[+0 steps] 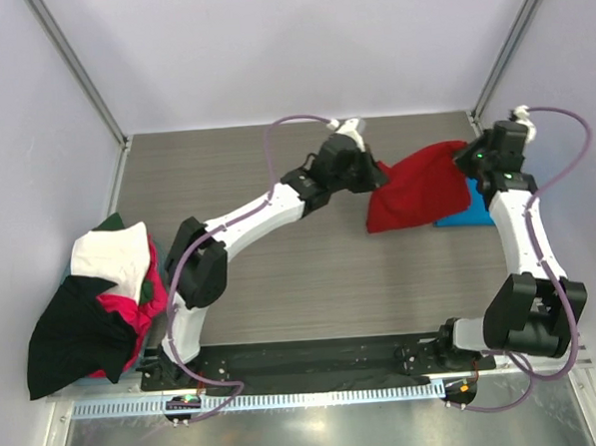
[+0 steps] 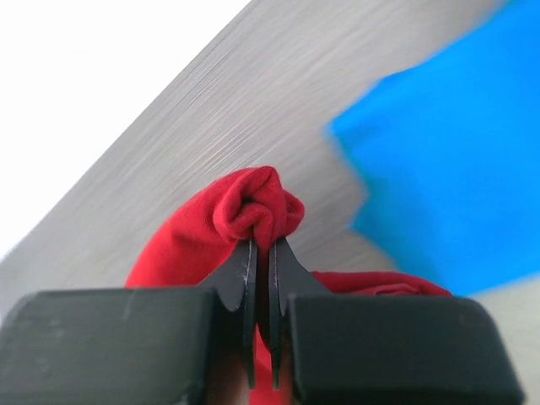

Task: Fold and stack the t-shirts
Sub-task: Neatly place the folded tshirt to the corner

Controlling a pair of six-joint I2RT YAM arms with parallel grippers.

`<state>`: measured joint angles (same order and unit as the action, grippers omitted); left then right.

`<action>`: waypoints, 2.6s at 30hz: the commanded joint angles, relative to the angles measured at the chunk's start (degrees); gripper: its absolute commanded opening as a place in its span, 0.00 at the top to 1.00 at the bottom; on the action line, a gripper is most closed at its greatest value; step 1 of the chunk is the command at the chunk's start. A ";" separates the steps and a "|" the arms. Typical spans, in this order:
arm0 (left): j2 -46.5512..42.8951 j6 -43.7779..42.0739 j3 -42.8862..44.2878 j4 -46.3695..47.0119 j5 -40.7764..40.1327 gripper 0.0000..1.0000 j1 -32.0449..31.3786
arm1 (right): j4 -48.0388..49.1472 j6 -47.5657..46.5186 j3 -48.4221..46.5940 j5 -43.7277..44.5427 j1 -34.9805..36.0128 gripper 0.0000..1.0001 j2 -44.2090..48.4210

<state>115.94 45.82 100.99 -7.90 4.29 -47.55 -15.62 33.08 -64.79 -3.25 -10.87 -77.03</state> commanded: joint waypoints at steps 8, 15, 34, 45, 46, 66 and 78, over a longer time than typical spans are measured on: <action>20.34 3.39 20.72 20.29 1.77 1.00 -7.47 | -2.40 -0.21 -0.77 2.36 -17.33 0.99 2.95; 33.19 7.26 35.85 24.77 1.07 1.00 -9.23 | -2.93 -2.14 -3.23 2.98 -23.05 0.99 -0.48; 48.06 8.40 48.06 39.80 -16.42 1.00 -8.96 | 2.78 -1.09 -13.68 -0.88 -25.60 0.99 -19.28; 51.67 8.85 49.92 41.12 -22.84 1.00 -8.26 | 5.95 -0.03 -17.56 -2.73 -25.60 0.98 -26.94; 51.84 8.84 50.09 41.21 -23.01 0.99 -8.00 | 6.12 -0.03 -17.65 -2.47 -25.60 0.98 -27.20; 26.11 4.80 20.67 38.41 -10.10 0.03 0.70 | -5.03 -9.08 -20.63 7.38 -17.43 0.46 -19.56; -0.61 4.89 -12.29 28.66 -4.47 0.01 9.40 | -7.50 -14.27 -15.10 7.11 0.31 0.24 -11.39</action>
<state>120.64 51.64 93.43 24.43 -2.24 -39.92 -22.96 21.06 -81.10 2.26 -14.39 -93.32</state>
